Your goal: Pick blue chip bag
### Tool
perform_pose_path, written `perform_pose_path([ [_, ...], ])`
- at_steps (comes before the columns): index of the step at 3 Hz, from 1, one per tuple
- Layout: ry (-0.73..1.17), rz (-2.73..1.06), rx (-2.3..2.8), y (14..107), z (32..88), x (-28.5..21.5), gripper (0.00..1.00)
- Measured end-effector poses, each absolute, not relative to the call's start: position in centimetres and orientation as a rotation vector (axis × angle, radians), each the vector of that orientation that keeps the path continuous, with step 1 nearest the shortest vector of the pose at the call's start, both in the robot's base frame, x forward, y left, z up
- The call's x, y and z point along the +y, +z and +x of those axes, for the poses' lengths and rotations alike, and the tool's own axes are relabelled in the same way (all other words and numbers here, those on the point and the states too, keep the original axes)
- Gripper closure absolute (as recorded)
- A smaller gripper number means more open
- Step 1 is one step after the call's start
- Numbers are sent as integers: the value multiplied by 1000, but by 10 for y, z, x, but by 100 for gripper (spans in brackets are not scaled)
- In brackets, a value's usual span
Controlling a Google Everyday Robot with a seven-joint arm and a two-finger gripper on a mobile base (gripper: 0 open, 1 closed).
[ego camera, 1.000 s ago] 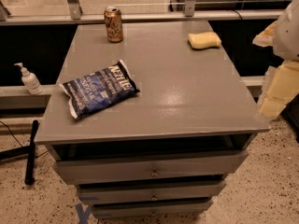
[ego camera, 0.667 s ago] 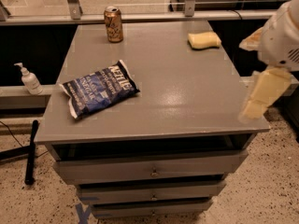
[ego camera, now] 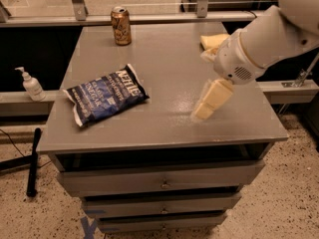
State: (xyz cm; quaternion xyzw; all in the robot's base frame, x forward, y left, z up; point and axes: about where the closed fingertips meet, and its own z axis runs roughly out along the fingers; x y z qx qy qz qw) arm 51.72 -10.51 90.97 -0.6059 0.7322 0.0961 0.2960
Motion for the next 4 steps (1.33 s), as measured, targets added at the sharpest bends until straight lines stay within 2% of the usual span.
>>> perform_pose_path([
  [2, 466, -1504, 1827, 879, 562, -19, 0],
  [4, 585, -1451, 1783, 854, 579, 39, 0],
])
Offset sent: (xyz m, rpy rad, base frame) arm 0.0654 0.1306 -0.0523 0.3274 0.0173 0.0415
